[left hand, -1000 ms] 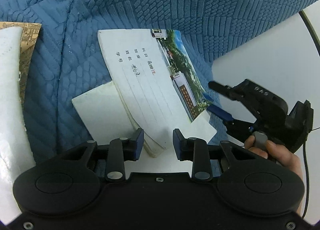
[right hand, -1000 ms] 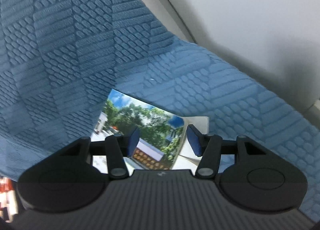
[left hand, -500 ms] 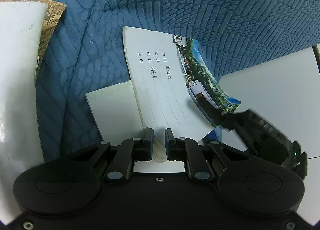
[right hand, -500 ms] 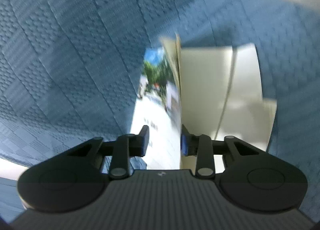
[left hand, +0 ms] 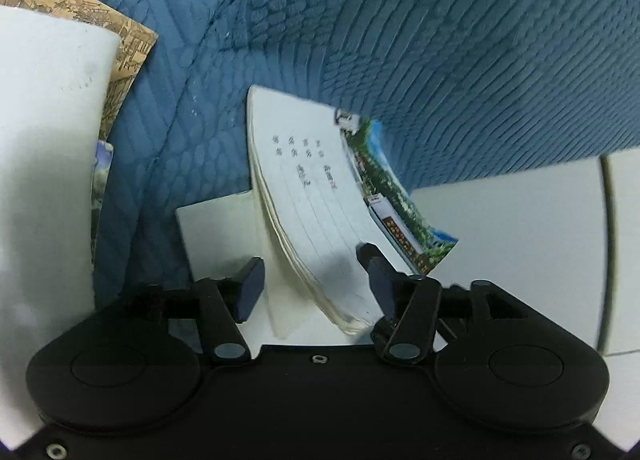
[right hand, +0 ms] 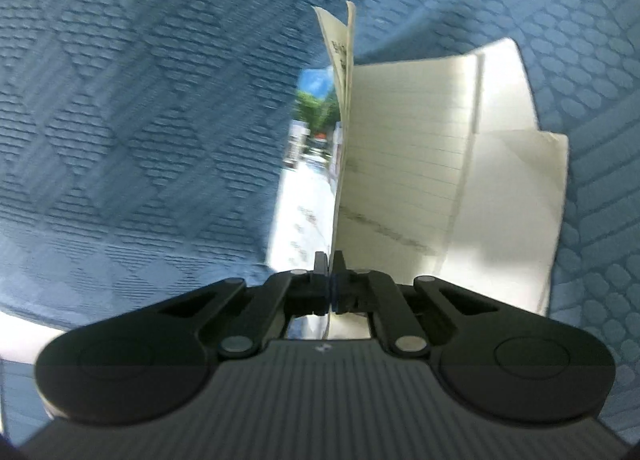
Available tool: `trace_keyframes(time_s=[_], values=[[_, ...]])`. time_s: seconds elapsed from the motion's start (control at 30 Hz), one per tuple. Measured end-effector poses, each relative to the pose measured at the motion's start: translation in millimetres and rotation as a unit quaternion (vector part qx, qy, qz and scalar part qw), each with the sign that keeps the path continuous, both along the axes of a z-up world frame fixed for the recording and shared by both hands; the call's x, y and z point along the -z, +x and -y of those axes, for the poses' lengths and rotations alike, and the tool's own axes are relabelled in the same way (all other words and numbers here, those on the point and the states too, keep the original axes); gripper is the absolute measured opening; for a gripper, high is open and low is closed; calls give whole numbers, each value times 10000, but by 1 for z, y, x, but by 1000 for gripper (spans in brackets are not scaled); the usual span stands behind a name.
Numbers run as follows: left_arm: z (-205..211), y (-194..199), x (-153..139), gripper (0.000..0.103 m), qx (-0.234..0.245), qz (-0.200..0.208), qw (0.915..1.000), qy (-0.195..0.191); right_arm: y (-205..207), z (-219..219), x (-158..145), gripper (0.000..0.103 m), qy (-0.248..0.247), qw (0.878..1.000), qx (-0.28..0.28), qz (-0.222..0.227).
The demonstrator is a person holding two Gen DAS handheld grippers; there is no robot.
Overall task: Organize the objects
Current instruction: 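Grip a white booklet's edge with the right gripper while the left gripper grips it too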
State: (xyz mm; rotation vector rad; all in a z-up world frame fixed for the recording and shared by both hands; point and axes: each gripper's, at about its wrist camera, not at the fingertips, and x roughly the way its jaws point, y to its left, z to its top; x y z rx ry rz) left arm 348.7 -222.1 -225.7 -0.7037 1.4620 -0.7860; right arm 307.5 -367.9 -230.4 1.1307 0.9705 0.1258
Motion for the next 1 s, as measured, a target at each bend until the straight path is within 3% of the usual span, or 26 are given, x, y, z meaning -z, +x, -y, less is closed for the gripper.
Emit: trace_keyframes(time_s=[0.17,0.57,1.0], values=[[-14,9,1,67,-338,-329,9976,-502,-4,0,-15,4,221,9992,-103,306],[-16,8,21,68,-741,-1029,9878,-900,-38,6,-57,4,469,9968,-308,575],[-33,13,-11,71,-633,-220,9962,-552,-60,26,-77,4,535,9948,-180,842]])
